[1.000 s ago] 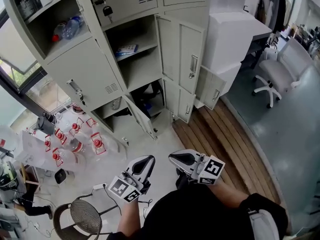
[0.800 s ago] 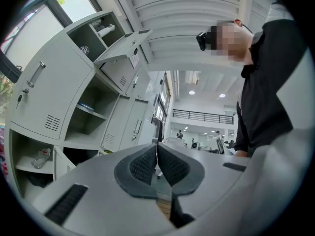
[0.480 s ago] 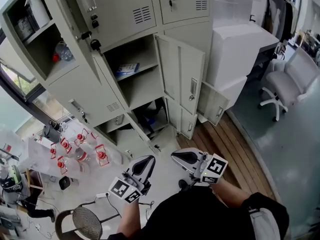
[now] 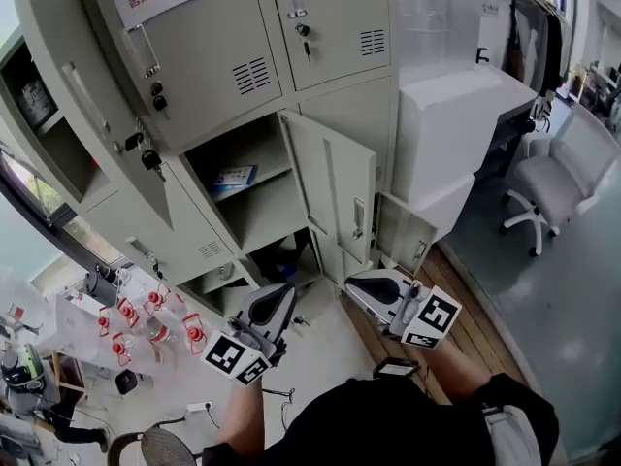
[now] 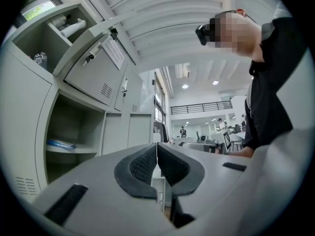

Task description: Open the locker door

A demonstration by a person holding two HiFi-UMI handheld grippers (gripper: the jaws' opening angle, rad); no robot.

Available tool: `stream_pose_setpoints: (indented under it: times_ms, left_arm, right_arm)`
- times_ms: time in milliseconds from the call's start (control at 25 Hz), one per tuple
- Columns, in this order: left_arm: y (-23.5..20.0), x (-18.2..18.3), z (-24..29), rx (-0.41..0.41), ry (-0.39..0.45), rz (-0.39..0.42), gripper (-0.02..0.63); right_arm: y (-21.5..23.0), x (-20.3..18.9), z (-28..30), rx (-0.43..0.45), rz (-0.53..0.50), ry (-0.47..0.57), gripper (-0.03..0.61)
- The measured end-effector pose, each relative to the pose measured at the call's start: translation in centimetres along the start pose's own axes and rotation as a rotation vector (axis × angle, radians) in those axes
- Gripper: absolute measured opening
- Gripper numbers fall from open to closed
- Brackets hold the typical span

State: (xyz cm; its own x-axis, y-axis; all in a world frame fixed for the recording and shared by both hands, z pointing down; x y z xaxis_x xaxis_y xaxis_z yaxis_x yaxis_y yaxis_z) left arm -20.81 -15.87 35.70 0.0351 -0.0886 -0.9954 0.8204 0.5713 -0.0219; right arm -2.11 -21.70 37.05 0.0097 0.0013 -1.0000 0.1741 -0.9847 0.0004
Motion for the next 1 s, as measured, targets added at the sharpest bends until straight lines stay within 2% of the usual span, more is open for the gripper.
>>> stream_pose_setpoints:
  times_ms: [120,280,440,720,880,1000]
  left_arm:
    - [-0.7,2.1,2.1,-0.007,0.015,0.029,0.017]
    - [-1.8,5.8,4.6,-0.016,0.049,0.081,0.017]
    - [-3.2,10.3,6.1,-0.003,0.095,0.157,0.017]
    - [-5.0,17.3,6.7,0.022,0.193,0.282,0.017]
    - [-5.0,20.0,7.1,-0.016,0.261,0.295,0.017]
    - [-4.9,21.4,7.8,-0.042,0.304,0.297,0.017]
  right_arm:
    - [2.2,2.1,-0.4,-0.022,-0.053,0.017,0.012]
    - [4.4,5.8,-0.1,-0.032,-0.193,0.024,0.012]
    - [6.5,11.0,0.7,-0.048,-0.308,0.046,0.012]
    - [9.1,19.7,2.1,-0.143,-0.448,0.084,0.012]
    - [10.1,23.4,4.1,-0.183,-0.577,0.058,0.012]
    - [11.4,26.2,5.1,-0.204,-0.602,0.064,0.014]
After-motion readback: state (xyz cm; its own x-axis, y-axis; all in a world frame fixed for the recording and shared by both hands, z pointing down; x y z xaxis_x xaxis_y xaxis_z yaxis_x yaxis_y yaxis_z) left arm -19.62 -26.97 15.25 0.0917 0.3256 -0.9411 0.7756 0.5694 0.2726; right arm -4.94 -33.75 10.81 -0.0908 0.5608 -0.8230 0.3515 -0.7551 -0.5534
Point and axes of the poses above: the fingertips, and each gripper's own axes: z forward along the fingers, y to its right, x out of its top, the point moved 6 cm from there along -z, backward along the fingers, and after that the axes turned 12 degrees about -y, right-handed, at the moved point
